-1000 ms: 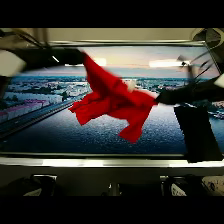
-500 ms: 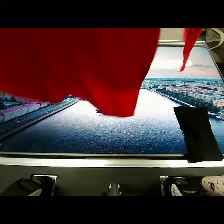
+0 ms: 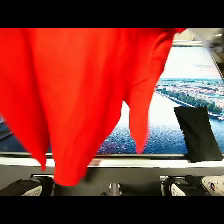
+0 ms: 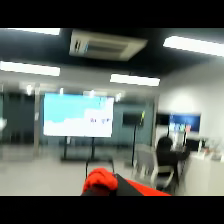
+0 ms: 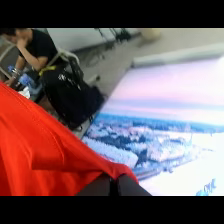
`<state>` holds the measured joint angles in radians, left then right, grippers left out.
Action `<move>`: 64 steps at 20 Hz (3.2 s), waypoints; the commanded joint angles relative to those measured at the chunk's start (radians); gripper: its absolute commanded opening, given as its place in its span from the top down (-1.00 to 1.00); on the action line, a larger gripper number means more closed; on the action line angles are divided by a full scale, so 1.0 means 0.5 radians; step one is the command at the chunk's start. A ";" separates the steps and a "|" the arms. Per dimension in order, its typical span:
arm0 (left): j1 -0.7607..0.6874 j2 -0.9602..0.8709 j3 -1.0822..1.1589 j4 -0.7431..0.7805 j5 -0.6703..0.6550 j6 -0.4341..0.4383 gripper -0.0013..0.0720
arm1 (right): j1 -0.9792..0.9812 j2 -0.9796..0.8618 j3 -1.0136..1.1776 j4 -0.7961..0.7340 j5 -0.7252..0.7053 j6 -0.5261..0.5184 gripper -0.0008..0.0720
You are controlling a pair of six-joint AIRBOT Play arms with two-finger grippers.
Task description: Fold the shirts.
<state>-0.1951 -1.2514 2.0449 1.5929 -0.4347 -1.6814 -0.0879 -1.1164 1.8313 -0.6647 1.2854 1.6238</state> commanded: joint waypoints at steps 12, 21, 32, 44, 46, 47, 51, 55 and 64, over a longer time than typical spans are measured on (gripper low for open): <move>-0.291 -1.370 -0.009 -0.525 -1.555 -0.043 -0.88 | -0.002 -1.102 0.002 -0.741 0.301 0.151 0.94; -0.288 -0.445 -1.969 -1.524 -1.319 0.069 -0.88 | -0.002 -1.102 0.002 -0.906 0.508 0.011 0.94; -0.957 -0.415 -2.569 -2.225 -0.388 0.161 -0.44 | -0.002 -1.097 0.002 -0.893 0.645 0.011 0.93; 0.076 1.092 -1.456 -1.303 -0.513 0.626 0.91 | -0.003 0.130 0.075 -1.260 -0.142 -0.063 0.93; 0.326 1.365 -1.200 -1.235 -0.358 0.615 0.91 | -0.003 0.459 0.075 -1.624 -0.218 0.016 0.93; 0.444 1.472 -1.126 -1.231 -0.303 0.567 0.91 | -0.003 0.594 0.075 -1.729 -0.190 0.084 0.93; 0.793 1.650 -1.094 -1.231 -0.478 0.393 0.91 | -0.003 0.875 0.075 -1.717 -0.005 0.164 0.93; 0.996 1.559 -1.125 -1.231 -0.836 0.394 0.91 | -0.003 0.838 0.074 -1.729 0.213 0.205 0.93; 0.871 0.900 -2.006 -1.234 -1.112 0.394 0.90 | -0.002 -0.217 -0.546 -1.281 0.208 0.221 0.94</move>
<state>0.2752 -0.6861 1.1961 0.9798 -1.0061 -1.4841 -0.0887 -1.0550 1.6703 -1.4361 1.5078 1.7248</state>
